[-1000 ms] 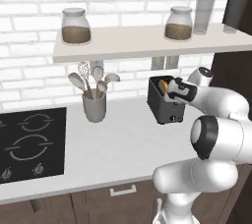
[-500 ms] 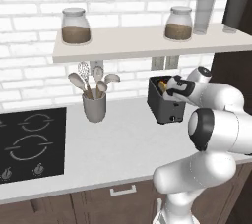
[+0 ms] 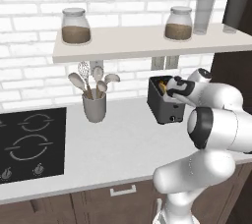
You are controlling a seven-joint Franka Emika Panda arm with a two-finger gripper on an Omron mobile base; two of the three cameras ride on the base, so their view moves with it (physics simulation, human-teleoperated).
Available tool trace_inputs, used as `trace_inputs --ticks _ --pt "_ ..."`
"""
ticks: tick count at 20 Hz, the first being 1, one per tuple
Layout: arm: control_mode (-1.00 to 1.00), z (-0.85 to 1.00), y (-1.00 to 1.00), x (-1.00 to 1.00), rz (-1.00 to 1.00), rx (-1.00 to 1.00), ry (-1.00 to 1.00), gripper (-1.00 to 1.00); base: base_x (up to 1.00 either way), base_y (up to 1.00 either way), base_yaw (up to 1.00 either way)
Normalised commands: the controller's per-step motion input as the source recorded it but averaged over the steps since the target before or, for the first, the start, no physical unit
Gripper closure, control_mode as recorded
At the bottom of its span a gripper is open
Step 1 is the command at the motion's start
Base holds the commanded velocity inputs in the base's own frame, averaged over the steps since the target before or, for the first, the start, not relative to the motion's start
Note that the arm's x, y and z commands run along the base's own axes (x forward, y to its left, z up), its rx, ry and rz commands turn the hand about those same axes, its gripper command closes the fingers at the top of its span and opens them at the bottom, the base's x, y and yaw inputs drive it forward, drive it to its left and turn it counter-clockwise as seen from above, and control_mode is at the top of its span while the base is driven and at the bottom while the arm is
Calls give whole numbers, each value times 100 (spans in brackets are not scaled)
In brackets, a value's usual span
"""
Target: Start the toaster. Once the lever pops up, take the bread to the plate on the dining counter.
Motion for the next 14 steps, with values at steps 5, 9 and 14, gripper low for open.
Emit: trace_inputs --ticks 5,9,14 --pt "-100 -34 10 -3 0 4 1 100 0 0 0" --pt "-100 -39 12 -1 0 3 1 100 0 0 0" --pt "-100 -51 12 -2 0 3 2 100 0 0 0"
